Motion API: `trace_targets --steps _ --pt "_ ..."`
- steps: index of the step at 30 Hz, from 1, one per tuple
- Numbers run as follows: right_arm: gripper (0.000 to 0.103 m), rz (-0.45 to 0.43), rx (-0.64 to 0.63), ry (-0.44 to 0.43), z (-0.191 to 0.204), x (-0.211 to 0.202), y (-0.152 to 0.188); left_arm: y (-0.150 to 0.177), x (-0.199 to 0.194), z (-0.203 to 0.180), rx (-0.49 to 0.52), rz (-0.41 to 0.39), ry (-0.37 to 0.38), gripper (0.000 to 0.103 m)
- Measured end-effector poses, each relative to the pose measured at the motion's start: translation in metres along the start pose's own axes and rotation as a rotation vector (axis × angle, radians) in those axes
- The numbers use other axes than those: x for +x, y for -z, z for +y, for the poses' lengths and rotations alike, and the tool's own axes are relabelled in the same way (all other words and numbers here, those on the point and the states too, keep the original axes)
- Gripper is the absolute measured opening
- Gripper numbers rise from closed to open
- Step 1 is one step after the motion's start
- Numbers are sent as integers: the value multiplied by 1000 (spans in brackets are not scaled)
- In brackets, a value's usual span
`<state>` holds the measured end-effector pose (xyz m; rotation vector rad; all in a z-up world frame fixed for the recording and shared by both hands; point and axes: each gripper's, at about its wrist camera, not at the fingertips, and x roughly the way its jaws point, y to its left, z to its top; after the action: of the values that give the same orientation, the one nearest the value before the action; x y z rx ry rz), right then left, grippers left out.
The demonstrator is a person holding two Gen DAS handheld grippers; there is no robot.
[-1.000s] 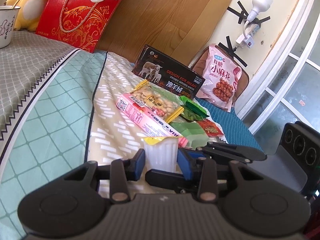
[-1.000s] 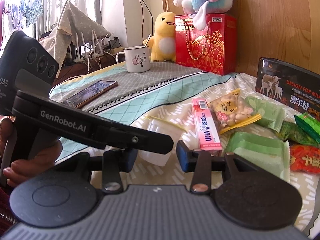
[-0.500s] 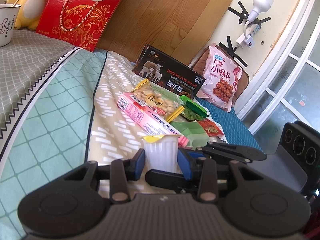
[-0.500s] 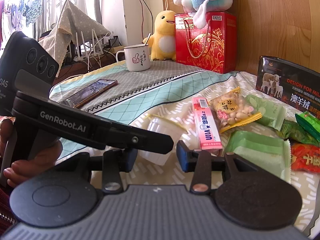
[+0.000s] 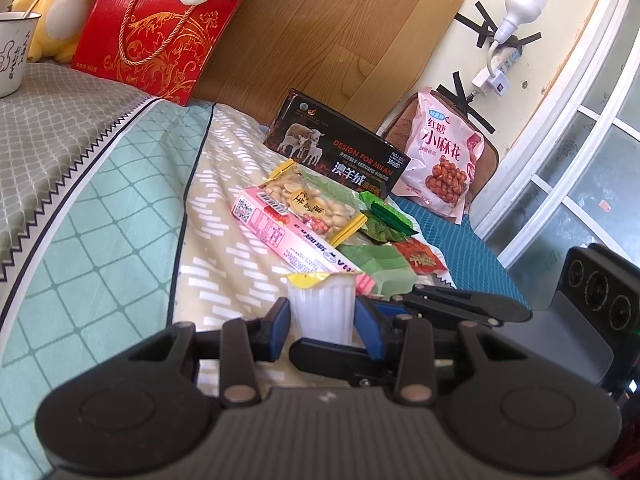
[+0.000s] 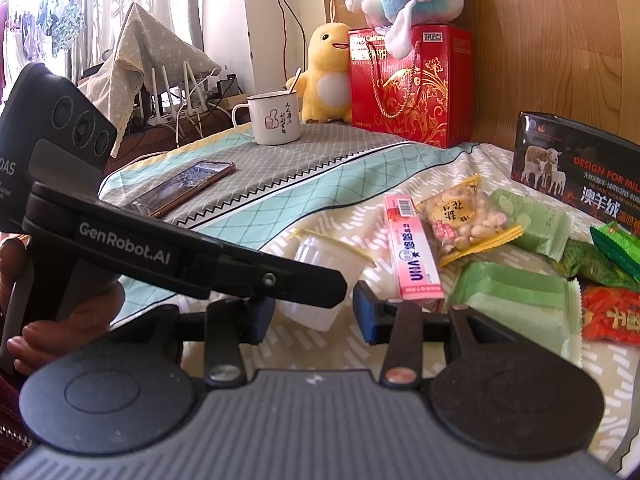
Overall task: Organize snacks
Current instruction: 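Lift the white cup into the black tin box and open the left tool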
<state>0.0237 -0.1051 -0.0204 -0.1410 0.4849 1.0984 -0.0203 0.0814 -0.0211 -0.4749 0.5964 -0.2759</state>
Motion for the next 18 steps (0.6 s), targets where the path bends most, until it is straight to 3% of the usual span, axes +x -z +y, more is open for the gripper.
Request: trace_targets --steps 8,18 --pt "46 -38 78 -10 -12 -9 -5 -16 3 -14 26 -1 1 36" --pt "46 -135 32 113 -37 -34 -32 -60 27 -55 142 -28 44 36"
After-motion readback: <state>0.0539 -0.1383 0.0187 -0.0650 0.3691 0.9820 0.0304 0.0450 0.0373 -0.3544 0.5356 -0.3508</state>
